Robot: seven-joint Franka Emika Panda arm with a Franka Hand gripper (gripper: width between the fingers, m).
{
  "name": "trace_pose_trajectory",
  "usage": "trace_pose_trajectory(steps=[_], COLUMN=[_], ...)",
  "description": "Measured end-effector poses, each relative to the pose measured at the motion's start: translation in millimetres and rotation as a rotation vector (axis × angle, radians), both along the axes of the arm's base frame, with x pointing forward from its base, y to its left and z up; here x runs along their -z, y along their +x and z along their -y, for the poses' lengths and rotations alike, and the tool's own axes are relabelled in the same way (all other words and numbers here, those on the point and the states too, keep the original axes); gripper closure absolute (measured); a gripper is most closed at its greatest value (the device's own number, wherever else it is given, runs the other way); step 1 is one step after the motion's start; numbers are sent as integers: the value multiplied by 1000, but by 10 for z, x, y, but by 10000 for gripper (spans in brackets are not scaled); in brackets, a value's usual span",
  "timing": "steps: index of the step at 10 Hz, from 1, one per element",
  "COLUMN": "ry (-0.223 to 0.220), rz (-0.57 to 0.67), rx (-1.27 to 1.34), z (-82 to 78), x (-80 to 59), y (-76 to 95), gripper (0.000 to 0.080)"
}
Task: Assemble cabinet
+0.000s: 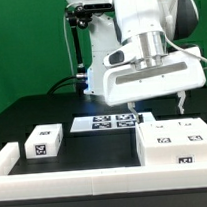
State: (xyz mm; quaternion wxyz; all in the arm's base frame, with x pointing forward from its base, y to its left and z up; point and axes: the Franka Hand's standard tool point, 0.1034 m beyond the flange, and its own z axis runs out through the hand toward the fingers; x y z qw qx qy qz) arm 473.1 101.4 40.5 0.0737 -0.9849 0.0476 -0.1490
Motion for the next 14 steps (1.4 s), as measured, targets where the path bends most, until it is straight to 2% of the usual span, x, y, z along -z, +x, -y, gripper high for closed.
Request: trace_pose_trajectory(steps=[1, 2, 3, 6, 8, 11, 14], ry=[-13, -34, -55, -61, -97, -112, -110], rz=[18, 30, 36, 35, 51, 69, 56], rx=[-5, -10, -23, -24, -88, -116, -115], z=[-65, -44, -56, -39, 26, 64, 37], x=[-13, 16, 40, 47, 127, 177, 288], y=[125, 188, 197, 195, 200, 346, 334], gripper=[151, 151, 151, 151, 151, 151, 151])
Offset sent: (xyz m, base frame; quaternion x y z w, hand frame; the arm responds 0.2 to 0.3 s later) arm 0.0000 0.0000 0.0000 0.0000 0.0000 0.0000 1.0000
